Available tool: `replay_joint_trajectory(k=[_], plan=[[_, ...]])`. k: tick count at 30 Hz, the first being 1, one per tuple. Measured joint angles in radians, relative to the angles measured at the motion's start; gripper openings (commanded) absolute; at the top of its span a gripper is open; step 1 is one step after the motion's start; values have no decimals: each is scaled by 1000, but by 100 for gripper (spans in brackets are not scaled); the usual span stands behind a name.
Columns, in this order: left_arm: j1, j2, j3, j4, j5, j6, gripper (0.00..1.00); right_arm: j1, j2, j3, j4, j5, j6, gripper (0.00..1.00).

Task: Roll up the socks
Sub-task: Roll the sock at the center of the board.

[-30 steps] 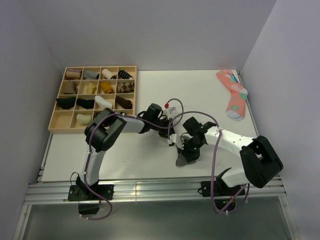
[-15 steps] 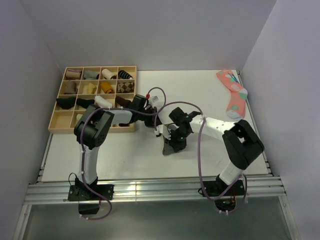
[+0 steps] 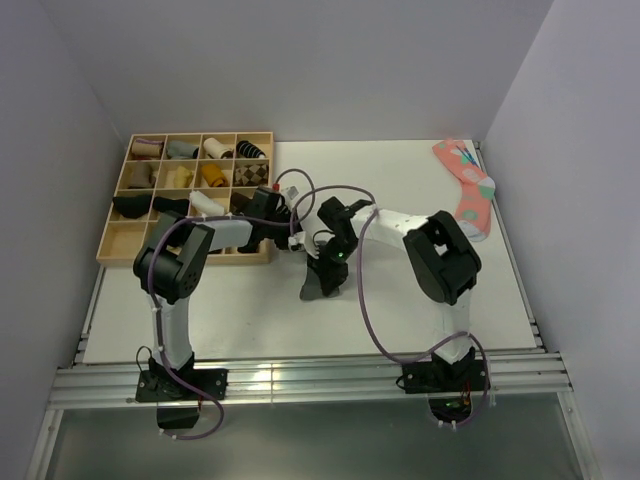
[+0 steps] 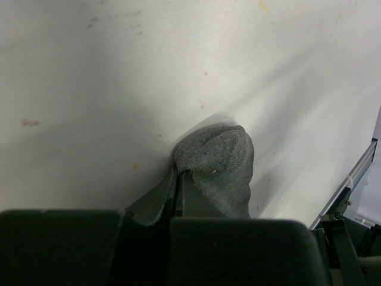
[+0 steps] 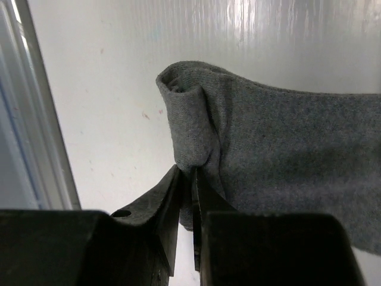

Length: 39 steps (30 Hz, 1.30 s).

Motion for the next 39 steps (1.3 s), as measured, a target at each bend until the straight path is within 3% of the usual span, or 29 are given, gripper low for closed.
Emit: replay_joint_trajectory(k=[4,5,15,28,39], plan=[[0,-39,-60,37,-39,-18,2,-5,74,61,-49,-60,26,16],[0,-50,-77,49,-47,-22,10,-5,84,69,-59,-69,30,16],[2,-148,-222,191,-194,-38,41,17,131,116,-110,-126,51,15],[-45,-303,-405,270,-450,-67,45,53,153,121,-150,-187,16,15],[-67,-319,-442,319,-495,-64,45,48,164,121,-184,-224,-6,15]])
